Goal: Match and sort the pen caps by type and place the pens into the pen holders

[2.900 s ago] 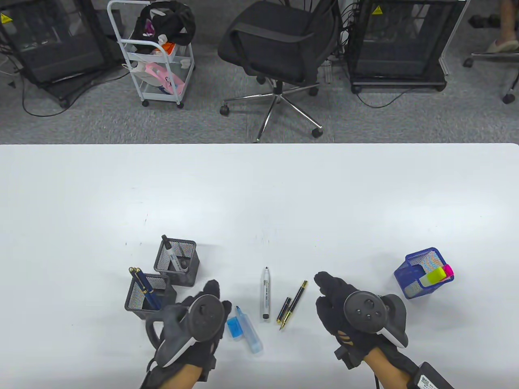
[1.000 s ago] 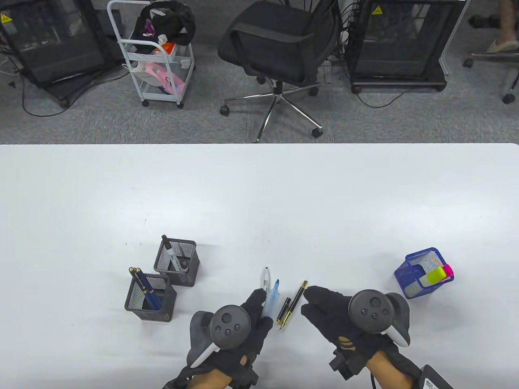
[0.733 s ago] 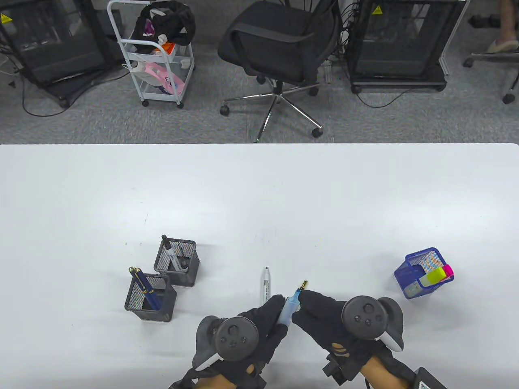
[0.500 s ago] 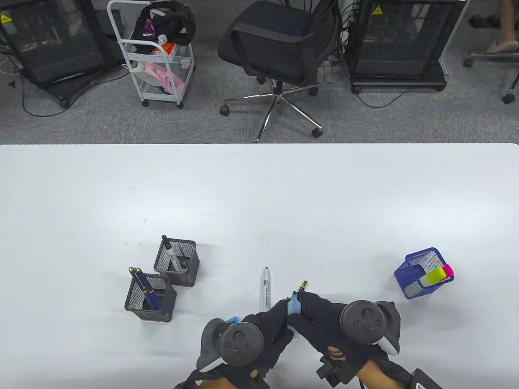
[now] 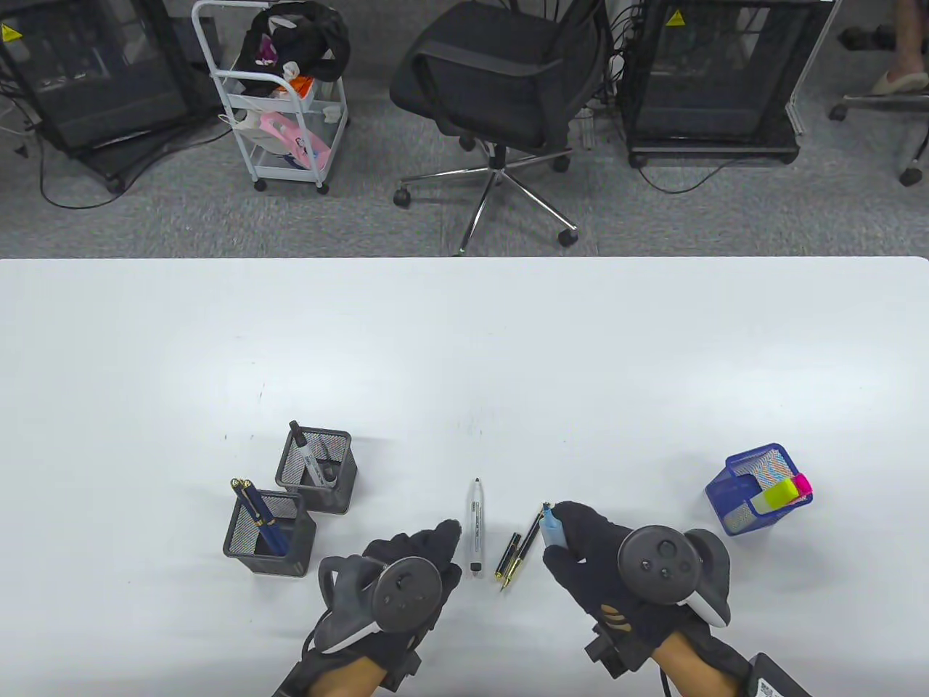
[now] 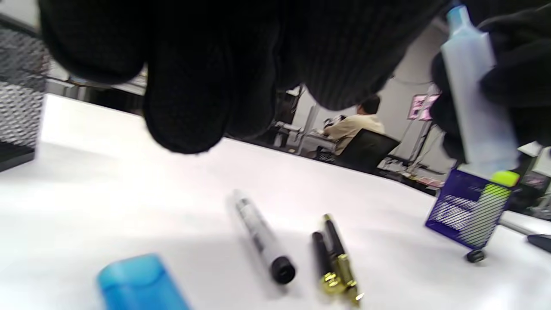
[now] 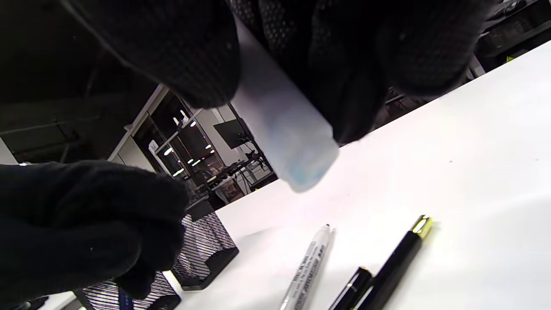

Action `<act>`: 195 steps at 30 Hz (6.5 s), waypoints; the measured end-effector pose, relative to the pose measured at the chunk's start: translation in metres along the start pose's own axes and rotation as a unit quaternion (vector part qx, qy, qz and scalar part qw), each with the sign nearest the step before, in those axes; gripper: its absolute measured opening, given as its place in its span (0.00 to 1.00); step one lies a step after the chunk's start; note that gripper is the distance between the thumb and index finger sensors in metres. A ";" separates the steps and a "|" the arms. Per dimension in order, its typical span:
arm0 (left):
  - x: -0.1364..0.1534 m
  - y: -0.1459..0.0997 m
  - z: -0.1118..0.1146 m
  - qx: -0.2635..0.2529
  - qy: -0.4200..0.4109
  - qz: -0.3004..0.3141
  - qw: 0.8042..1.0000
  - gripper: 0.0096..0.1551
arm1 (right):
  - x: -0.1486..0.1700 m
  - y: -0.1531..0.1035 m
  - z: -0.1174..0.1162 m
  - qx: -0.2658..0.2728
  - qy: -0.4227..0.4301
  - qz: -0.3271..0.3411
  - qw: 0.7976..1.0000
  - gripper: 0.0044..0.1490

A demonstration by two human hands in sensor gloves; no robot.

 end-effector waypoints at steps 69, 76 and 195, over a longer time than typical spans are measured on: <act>0.015 0.001 -0.007 0.013 -0.334 0.092 0.938 0.31 | -0.044 -0.014 -0.022 -0.105 -0.126 0.144 0.976 0.34; 0.000 0.004 0.004 0.052 -0.323 0.120 0.937 0.31 | -0.050 -0.015 -0.024 -0.113 -0.098 0.149 0.977 0.34; 0.011 0.005 0.007 0.032 -0.190 0.028 0.981 0.41 | -0.005 -0.004 -0.018 -0.057 -0.156 0.092 0.982 0.49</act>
Point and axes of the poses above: the tracker on the back of each hand, its own x axis roughly to the little-finger side, its own y axis roughly from the wrist to the fingertips, z = x × y, the point moved 2 cm from there along y, roughly from the wrist to the fingertips, and after that the axes turned 6 degrees about x, right-handed, at the moved point
